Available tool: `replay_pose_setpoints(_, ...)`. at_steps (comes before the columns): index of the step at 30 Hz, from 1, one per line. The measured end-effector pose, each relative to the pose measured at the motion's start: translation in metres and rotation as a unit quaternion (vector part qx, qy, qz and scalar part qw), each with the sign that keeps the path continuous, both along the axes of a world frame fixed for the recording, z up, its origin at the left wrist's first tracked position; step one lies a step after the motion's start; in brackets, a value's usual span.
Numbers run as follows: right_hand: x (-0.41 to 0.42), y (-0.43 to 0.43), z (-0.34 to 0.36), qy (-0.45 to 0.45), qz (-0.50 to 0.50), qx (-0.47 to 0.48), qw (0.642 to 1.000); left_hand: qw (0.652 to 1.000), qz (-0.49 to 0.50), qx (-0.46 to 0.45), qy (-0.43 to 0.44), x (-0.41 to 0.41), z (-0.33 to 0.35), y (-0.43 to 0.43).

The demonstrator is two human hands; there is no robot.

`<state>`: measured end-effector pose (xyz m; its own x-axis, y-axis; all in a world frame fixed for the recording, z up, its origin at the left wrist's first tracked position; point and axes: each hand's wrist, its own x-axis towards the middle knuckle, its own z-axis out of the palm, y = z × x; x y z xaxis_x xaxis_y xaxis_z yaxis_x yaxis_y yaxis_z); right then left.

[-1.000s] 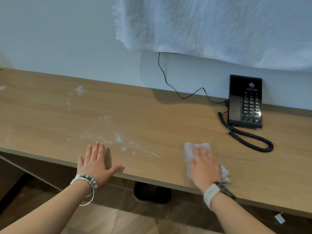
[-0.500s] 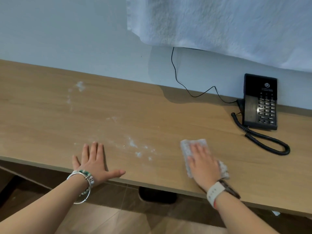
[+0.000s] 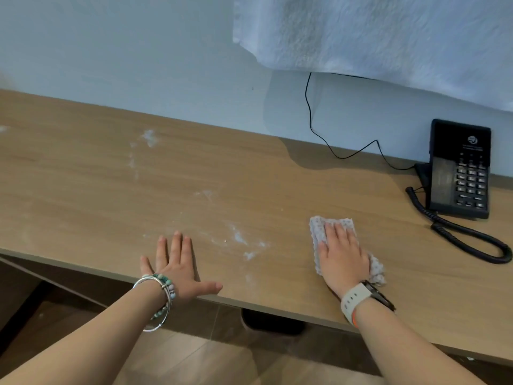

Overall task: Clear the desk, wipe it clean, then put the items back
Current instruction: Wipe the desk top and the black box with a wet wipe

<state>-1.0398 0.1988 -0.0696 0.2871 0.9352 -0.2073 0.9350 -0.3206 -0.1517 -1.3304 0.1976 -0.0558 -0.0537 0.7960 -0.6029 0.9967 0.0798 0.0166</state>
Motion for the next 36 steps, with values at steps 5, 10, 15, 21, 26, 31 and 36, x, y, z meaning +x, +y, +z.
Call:
replay_pose_setpoints(5, -0.088, -0.024, -0.008, 0.053, 0.239, 0.045, 0.969, 1.0, 0.008, 0.016, -0.02, -0.003, -0.003, -0.001)
replay_pose_setpoints(10, -0.047, -0.013, -0.004, -0.007, 0.233, 0.022, 0.972, 0.998, 0.017, 0.024, -0.049, -0.005, -0.003, 0.0)
replay_pose_setpoints(15, -0.044, 0.009, 0.002, 0.003, 0.065, 0.0, 0.998, 0.997, 0.023, 0.03, -0.063, -0.007, -0.003, -0.001)
replay_pose_setpoints(21, -0.099, -0.028, 0.002, 0.067, 0.351, 0.0, 0.934, 0.995, 0.035, 0.045, -0.084, -0.009, -0.003, -0.001)
replay_pose_setpoints(26, -0.031, 0.011, -0.001, -0.003, 0.062, 0.001, 0.998, 0.994, 0.012, 0.066, -0.081, -0.02, -0.007, -0.003)
replay_pose_setpoints(31, -0.113, -0.033, -0.007, 0.06, 0.26, 0.033, 0.963, 0.993, 0.014, 0.071, -0.092, -0.021, -0.008, -0.003)
replay_pose_setpoints(36, -0.079, -0.021, -0.002, 0.011, 0.268, 0.027, 0.963, 0.992, -0.013, 0.097, -0.084, -0.027, -0.005, -0.004)
